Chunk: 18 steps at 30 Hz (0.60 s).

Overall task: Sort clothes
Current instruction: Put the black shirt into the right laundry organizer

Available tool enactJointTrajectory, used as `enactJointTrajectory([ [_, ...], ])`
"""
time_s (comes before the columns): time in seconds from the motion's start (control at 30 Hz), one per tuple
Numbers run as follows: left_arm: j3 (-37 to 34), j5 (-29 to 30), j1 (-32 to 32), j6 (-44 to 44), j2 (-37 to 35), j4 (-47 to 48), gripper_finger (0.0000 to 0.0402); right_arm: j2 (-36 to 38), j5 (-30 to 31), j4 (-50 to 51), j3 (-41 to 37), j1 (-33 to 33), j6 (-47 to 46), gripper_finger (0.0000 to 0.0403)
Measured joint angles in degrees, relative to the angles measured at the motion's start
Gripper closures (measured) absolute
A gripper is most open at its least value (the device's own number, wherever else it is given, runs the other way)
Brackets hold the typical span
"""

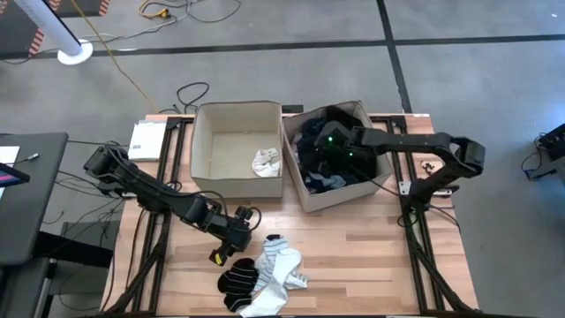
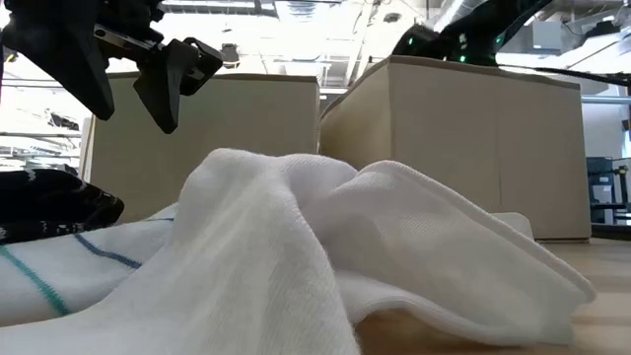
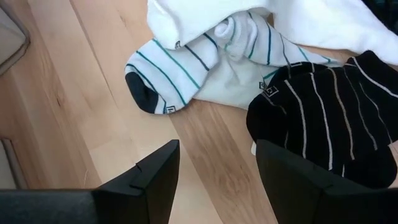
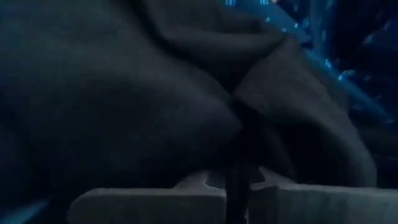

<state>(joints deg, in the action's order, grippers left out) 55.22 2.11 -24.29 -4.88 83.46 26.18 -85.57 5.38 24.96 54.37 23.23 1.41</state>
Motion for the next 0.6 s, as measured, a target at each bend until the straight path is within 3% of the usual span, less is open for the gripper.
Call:
enactJointTrajectory([
  [0.17, 0.0, -0.5, 0.0, 0.5, 0.0, 0.2, 0.0194, -2.9, -1.9, 0.4, 0.0, 1.1, -1.1, 0.037],
  [0.3, 0.0, -4.3, 0.0, 1.9, 0.0, 1.7, 0.0194, -3.6, -2.1, -1.4, -0.2, 1.3, -1.4, 0.035],
  [0.6, -6.4, -9.5, 0.0, 6.9, 0.0, -1.4, 0.0194, 4.5, -2.6, -2.1, -0.5, 1.1, -1.6, 0.0301],
])
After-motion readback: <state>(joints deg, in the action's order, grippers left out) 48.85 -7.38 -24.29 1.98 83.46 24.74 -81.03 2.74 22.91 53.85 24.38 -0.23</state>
